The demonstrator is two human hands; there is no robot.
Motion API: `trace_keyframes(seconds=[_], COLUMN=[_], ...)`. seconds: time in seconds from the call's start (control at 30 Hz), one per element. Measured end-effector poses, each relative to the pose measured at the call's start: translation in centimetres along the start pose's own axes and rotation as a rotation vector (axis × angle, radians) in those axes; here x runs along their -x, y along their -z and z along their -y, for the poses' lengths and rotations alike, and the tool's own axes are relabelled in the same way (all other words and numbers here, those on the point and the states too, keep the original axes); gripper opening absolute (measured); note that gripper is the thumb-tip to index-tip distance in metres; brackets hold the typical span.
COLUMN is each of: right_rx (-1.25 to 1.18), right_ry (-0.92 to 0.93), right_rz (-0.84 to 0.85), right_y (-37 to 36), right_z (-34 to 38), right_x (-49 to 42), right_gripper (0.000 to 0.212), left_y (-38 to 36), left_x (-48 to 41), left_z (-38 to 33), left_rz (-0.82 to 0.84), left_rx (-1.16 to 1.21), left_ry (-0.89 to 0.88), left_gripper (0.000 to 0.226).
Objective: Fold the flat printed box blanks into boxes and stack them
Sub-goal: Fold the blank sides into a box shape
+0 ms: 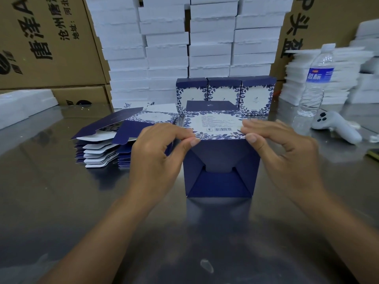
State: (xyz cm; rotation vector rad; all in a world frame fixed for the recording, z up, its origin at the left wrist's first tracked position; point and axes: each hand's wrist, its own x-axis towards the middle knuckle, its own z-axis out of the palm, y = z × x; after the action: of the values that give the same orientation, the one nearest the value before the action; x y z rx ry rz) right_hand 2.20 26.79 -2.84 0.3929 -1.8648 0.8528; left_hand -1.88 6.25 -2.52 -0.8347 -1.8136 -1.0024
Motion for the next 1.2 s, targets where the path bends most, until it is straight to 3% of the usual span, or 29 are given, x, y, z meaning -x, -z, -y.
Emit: trace_keyframes(seconds=[0.3,0.43,0.77,1.13,1.2], right_rx=[0.009,-0.014,-0.113,-0.151,-0.108], right_ry=[-0.016,-0.034,-0.218,-0.255,-0.273], right_rz=[0.0,-0.005,0.024,0.111,0.179], right_y=[-0.13,-0.27,-0.39,-0.39,-0.44], right_z=[0.12,0.37,0.01,0.0,0.14], right_x=[-0.06,-0.03,0.19,0.21,0.44], right_gripper=[0.015,0.013,0.014,0.008,0.02], left_y=[-0.03,-0.09,-0.05,-0.29,-0.42], left_x=[-0.03,0.0,-0.04,0.32,0.49], left_z=[0.17,0.03,0.2,0.0,0.01], left_rz=[0.005,0.0,0.013,-0.016,0.01], left_rx=[0.073,0.112,0.141,0.149,0.161], left_ry=[0.063,0.135,0.201,0.193,0.217], left_gripper=[0.017,0.002,0.008,0.005,0.018])
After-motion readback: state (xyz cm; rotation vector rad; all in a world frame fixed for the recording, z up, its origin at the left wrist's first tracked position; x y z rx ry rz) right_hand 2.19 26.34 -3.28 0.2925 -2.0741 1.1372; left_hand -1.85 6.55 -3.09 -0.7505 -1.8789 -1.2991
